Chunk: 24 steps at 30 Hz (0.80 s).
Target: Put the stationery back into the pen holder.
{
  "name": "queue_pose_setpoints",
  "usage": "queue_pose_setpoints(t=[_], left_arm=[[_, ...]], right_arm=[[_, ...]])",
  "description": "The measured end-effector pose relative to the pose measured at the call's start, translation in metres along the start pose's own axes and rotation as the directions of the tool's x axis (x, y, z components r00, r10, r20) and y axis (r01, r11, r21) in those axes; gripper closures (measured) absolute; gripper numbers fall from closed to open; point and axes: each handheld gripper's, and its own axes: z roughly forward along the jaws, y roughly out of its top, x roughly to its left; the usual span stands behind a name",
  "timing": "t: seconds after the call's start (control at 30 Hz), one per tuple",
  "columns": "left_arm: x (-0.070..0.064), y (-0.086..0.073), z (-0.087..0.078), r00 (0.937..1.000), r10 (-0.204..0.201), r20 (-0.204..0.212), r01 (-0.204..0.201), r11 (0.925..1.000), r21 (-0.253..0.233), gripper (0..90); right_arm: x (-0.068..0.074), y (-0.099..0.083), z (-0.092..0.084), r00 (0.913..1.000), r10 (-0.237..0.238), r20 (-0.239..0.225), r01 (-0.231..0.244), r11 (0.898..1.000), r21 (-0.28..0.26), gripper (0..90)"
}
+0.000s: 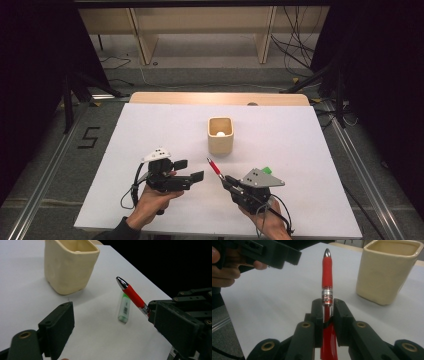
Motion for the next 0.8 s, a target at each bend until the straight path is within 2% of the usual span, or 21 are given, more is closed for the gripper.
queue_pose_setpoints(t=[0.07,0.1,0.2,0.37,0.43,0.47,0.57,0.63,0.67,0.7,0.77,0.8], left_arm=[[-0.001,0.001,0.005,0.9977,-0.051,0.045,0.051,0.9987,0.002,16.7],[-0.001,0.001,0.007,0.9964,-0.064,0.056,0.063,0.998,0.005,16.8],[-0.002,0.003,0.013,0.9884,-0.119,0.093,0.12,0.9928,-0.001,17.6],[-0.002,0.006,0.02,0.977,-0.165,0.136,0.167,0.9859,-0.007,19.0],[-0.002,0.006,0.023,0.9694,-0.19,0.155,0.194,0.9809,-0.011,19.5],[-0.002,0.006,0.024,0.9675,-0.196,0.16,0.2,0.9797,-0.013,20.1],[-0.003,0.006,0.029,0.952,-0.233,0.199,0.24,0.9707,-0.014,23.7],[-0.003,0.005,0.032,0.9361,-0.26,0.236,0.27,0.9629,-0.007,26.4],[-0.003,0.004,0.033,0.9302,-0.275,0.244,0.285,0.9584,-0.009,28.6],[-0.003,0.004,0.033,0.9267,-0.282,0.249,0.294,0.9559,-0.011,30.5],[-0.002,0.004,0.034,0.9259,-0.284,0.249,0.297,0.9547,-0.016,33.7],[-0.002,0.003,0.034,0.9214,-0.294,0.254,0.309,0.9507,-0.021,35.6]], right_arm=[[0.0,0.001,-0.001,1.0,-0.001,0.006,0.001,1.0,-0.012,80.1],[0.0,0.001,-0.002,1.0,-0.003,0.007,0.003,1.0,-0.015,80.1],[0.001,0.002,-0.003,0.9998,-0.013,0.012,0.013,1.0,-0.024,80.1],[0.002,0.003,-0.004,0.9998,-0.014,0.014,0.015,0.999,-0.03,80.1],[0.002,0.003,-0.003,0.9998,-0.017,0.015,0.017,0.999,-0.033,80.1],[0.003,0.003,-0.003,0.9998,-0.015,0.015,0.015,0.999,-0.034,80.1],[0.004,0.003,-0.002,0.9997,-0.018,0.016,0.019,0.999,-0.037,80.1],[0.004,0.004,-0.003,0.9997,-0.017,0.019,0.018,0.999,-0.042,80.1],[0.004,0.004,-0.003,0.9997,-0.015,0.02,0.016,0.999,-0.045,80.1],[0.004,0.004,-0.003,0.9997,-0.014,0.021,0.015,0.999,-0.046,80.1],[0.004,0.004,-0.003,0.9997,-0.012,0.021,0.013,0.999,-0.052,80.1],[0.004,0.004,-0.003,0.9997,-0.013,0.021,0.014,0.999,-0.052,80.1]])
